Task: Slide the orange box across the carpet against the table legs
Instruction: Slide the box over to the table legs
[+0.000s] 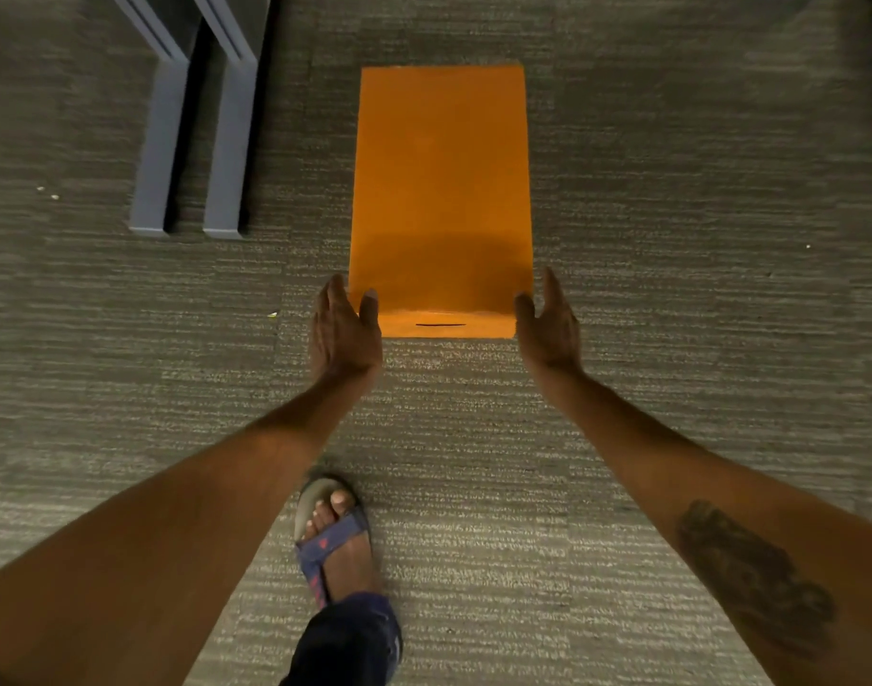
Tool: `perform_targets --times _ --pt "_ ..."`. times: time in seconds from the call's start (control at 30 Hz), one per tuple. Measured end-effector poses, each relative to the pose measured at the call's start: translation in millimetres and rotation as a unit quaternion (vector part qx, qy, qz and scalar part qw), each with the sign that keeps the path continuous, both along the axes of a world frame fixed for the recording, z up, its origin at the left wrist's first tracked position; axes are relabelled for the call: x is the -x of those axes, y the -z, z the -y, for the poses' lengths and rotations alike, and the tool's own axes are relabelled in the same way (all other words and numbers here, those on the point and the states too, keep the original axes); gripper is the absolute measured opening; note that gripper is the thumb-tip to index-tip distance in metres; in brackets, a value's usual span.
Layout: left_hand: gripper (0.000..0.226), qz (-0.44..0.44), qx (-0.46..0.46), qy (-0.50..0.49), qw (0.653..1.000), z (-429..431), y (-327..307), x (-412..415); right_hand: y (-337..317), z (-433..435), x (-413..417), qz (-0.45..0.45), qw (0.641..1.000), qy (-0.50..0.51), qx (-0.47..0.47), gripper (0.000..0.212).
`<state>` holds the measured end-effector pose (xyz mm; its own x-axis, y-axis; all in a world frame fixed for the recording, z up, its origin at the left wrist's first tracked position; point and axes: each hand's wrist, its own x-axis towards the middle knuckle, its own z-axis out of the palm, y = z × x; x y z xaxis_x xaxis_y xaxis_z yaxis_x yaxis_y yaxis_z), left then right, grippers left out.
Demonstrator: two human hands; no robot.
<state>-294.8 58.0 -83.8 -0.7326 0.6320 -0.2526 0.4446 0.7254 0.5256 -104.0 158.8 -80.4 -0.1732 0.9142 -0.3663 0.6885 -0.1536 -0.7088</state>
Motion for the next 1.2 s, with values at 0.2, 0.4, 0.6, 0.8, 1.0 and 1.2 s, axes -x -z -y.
perform_targets --times 0.2,0.4,0.6,0.8,1.0,1.2 --pt "0.060 0.032 0.017 -0.018 0.999 -16 23 18 28 -12 17 0.007 0.997 0.061 0.041 0.054" --pt "0.041 0.144 -0.058 -0.054 0.986 -22 44 32 54 -16 30 -0.117 0.978 0.156 0.074 0.013" --pt "0.035 0.145 -0.158 -0.076 0.974 -41 40 78 51 -18 75 -0.208 0.963 0.155 0.078 0.011" --pt "0.040 0.101 -0.162 -0.085 0.978 -72 47 182 52 -45 178 -0.241 0.955 0.158 0.067 0.018" --pt "0.034 0.095 -0.177 -0.106 0.974 -71 52 199 63 -49 199 -0.244 0.957 0.150 0.049 0.034" --pt "0.029 0.036 -0.184 -0.100 0.977 -82 60 247 68 -67 253 -0.228 0.965 0.129 0.026 0.024"
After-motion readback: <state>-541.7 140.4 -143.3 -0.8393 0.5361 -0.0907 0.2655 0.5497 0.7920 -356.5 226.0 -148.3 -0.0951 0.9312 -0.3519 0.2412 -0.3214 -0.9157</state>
